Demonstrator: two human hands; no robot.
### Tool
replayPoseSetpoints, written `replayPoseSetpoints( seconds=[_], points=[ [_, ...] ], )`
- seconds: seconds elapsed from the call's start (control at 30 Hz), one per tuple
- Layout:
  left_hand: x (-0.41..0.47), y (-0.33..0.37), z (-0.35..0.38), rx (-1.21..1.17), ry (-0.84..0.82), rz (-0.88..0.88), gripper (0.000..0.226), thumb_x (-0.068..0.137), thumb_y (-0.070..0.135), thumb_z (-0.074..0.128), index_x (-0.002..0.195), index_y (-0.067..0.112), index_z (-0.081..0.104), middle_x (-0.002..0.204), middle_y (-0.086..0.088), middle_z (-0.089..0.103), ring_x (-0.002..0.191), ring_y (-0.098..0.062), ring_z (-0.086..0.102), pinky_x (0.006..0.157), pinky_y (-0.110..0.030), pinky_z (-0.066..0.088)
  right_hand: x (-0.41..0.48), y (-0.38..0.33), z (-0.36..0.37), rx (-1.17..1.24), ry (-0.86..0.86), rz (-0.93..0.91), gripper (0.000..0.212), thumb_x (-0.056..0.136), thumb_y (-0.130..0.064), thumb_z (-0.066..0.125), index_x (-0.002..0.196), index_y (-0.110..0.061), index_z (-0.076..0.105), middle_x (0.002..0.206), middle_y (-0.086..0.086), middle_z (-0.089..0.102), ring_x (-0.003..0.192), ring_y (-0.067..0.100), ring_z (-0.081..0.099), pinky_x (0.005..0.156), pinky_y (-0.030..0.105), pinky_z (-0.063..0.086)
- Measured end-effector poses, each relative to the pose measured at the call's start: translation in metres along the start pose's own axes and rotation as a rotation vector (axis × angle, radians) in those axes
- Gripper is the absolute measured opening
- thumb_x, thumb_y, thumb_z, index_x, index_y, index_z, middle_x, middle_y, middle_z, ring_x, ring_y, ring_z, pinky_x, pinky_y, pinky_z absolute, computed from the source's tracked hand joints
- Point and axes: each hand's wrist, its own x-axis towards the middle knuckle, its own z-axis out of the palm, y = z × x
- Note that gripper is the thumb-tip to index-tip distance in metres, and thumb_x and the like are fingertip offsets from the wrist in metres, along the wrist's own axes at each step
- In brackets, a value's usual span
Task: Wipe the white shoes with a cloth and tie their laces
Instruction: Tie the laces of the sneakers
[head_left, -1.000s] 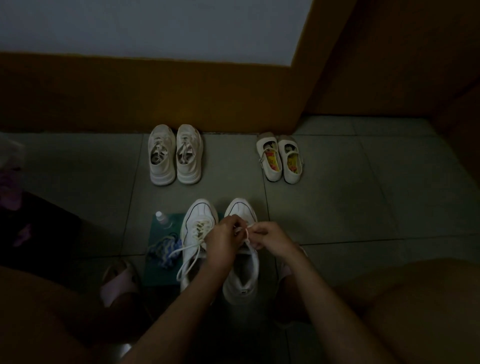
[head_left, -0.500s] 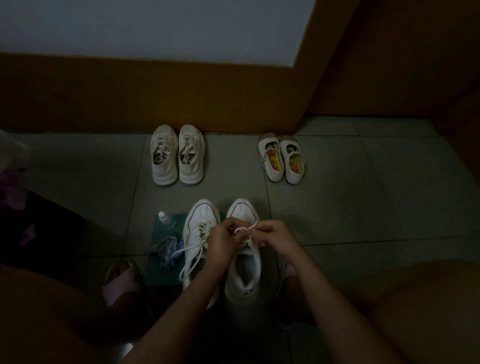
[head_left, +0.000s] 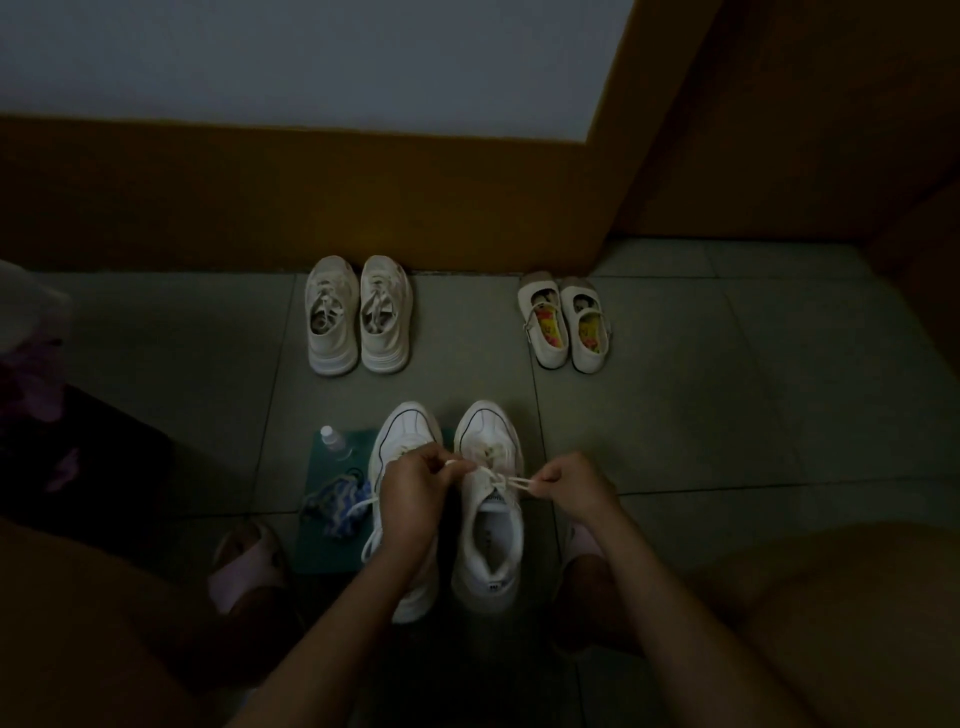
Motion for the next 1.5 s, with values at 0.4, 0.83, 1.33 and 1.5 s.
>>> replayPoseSetpoints(
  seconds=[0.4,0.83,1.33,1.5],
  points=[
    [-0.005,0.004,-0.009,-0.109,-0.003,-0.129,0.011,0.086,0.007,0.063,0.078,-0.001,0.064,0.060,-0.006,0.066,0.044,-0.002,0.060,0.041,-0.012,0.043,-0.006,-0.004,-0.005,0.359,0.096,0.200,0.017,0.077,-0.012,0.069,0.062,-0.019,0.066,0.050,-0.006,0.060,0.055,0.016,0.054,0.051,0.022,0.044],
    [-0.005,0.001,-0.015,-0.002,-0.004,-0.131,0.025,0.088,0.011,0.061,0.066,0.003,0.066,0.054,-0.008,0.064,0.039,-0.006,0.054,0.039,-0.014,0.040,-0.011,0.001,0.002,-0.028,0.167,0.104,0.011,0.080,-0.018,0.065,0.081,-0.011,0.074,0.079,0.008,0.070,0.075,0.019,0.061,0.066,0.027,0.042],
    [-0.007,0.003,-0.018,-0.159,0.043,-0.159,0.028,0.091,0.010,0.057,0.076,-0.012,0.065,0.061,-0.016,0.065,0.040,-0.007,0.059,0.041,-0.016,0.042,-0.013,0.003,0.002,-0.147,0.192,0.141,0.011,0.081,-0.025,0.066,0.082,-0.016,0.073,0.086,0.003,0.071,0.085,0.022,0.066,0.070,0.027,0.044],
    [-0.008,0.006,-0.019,-0.187,0.050,-0.161,0.023,0.092,0.008,0.055,0.078,-0.007,0.065,0.061,-0.014,0.064,0.041,-0.005,0.060,0.044,-0.013,0.044,-0.012,0.005,0.004,-0.113,0.179,0.153,0.011,0.081,-0.026,0.066,0.074,-0.018,0.069,0.070,-0.001,0.059,0.075,0.016,0.058,0.065,0.024,0.038]
  ],
)
